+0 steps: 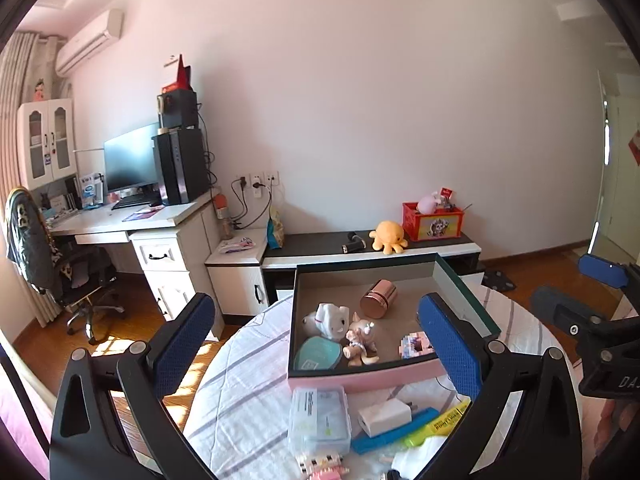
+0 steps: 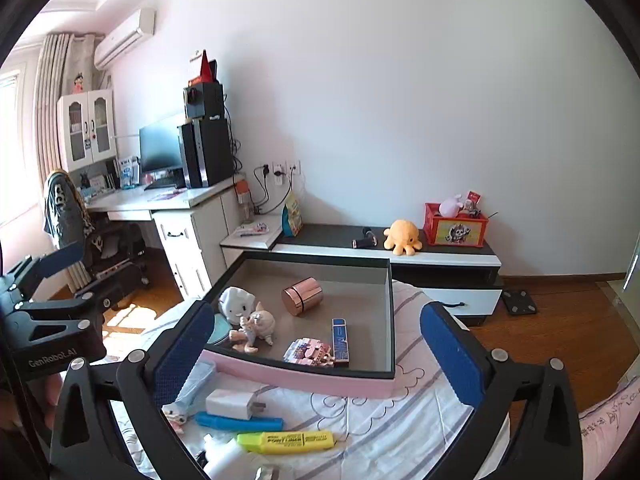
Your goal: Organize rigid objects
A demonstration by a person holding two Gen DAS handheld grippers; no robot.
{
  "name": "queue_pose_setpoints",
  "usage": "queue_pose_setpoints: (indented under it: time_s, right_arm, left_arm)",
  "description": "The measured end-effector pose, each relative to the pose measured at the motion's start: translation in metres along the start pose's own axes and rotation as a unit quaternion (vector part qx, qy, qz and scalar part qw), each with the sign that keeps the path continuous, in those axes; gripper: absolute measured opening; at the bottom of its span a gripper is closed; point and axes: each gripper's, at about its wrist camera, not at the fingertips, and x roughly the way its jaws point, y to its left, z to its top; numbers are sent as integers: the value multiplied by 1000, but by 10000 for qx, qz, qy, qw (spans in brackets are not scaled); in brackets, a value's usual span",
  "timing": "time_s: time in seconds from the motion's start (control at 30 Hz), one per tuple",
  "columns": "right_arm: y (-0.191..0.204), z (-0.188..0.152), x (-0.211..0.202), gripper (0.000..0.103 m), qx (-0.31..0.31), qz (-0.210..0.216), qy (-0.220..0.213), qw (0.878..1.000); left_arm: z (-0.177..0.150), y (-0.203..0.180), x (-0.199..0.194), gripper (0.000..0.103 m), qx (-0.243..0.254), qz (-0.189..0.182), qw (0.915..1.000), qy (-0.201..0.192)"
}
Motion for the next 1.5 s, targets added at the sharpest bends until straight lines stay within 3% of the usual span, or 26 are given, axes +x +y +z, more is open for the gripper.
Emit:
queue_pose_setpoints:
  time_s: [0.1, 0.33, 0.47, 0.73, 0.97, 1.2, 1.5]
  right_arm:
    - [12, -13, -44, 103, 18, -141, -182, 9997]
    - [34, -48, -118, 103, -66, -427, -463, 9980]
    - [38, -58, -149, 103, 38, -405, -559, 9976]
    - [48, -63, -187, 103, -9, -461, -760, 9960]
    - [51, -64, -196, 103, -38, -505, -796, 9955]
    - [47, -71, -181, 103, 16, -487, -598, 9970]
    - [30, -101, -124, 103, 136, -538, 176, 9983]
  left_arm:
    - [-13, -2, -43, 103, -102, -89, 9998, -126]
    - [-40, -14, -121, 103, 27, 159, 9991, -399]
    - [-50, -10, -148, 103, -156, -9, 9989, -453]
    - [-57, -10, -189, 103, -132, 35, 9972, -734]
    - [-60, -7, -194, 103, -143, -9, 9971, -742]
    - [-70, -9, -177, 103, -94, -74, 9987, -504]
    - [-108, -17, -107, 103, -63, -349, 9978, 558]
